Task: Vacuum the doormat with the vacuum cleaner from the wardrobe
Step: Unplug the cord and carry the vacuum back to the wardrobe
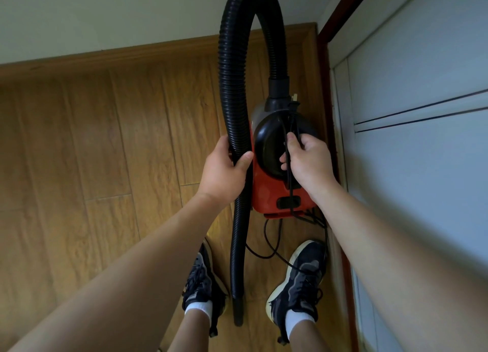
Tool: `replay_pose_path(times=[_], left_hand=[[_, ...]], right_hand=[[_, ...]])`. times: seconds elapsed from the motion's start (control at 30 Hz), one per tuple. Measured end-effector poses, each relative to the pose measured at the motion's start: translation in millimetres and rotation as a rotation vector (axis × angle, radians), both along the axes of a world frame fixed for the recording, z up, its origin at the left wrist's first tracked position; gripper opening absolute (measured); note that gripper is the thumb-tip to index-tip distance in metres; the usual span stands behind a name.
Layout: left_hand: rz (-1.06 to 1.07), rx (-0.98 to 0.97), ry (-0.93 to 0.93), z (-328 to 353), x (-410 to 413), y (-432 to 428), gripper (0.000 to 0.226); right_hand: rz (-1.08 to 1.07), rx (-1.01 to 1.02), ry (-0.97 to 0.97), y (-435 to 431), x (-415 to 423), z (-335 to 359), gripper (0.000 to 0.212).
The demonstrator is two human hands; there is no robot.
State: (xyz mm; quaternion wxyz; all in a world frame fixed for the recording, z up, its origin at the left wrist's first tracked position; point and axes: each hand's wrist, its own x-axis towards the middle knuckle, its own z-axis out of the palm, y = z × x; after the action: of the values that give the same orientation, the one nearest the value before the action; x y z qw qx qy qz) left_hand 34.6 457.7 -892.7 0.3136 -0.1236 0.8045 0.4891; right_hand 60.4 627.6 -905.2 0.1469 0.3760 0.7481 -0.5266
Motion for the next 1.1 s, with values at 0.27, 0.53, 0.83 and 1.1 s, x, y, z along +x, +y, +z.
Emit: replay_pose_path(times=[0.27, 0.53, 0.83, 1.1], left_hand=[[-0.041, -0.021, 0.023, 8.9, 5.1, -2.4, 0.034], [-0.091, -0.022, 0.044, 16.5, 7.3, -11.8, 0.04], [-0.123, -0.008, 0.04, 26.3, 7.9, -21.7, 0.043], [-0.175, -0.017, 0.037, 38.8, 7.9, -28.3, 0.041]], right_hand=[[-0.009, 0.008, -0.021, 0.0, 1.8, 0.1, 0.028], [0.013, 0.04, -0.057, -1.6, -0.3, 3.2, 0.027], [0.224, 0.296, -0.059, -2.8, -0.9, 16.9, 0.034], [0.541, 0.589, -0.028, -3.9, -2.8, 43.4, 0.048]])
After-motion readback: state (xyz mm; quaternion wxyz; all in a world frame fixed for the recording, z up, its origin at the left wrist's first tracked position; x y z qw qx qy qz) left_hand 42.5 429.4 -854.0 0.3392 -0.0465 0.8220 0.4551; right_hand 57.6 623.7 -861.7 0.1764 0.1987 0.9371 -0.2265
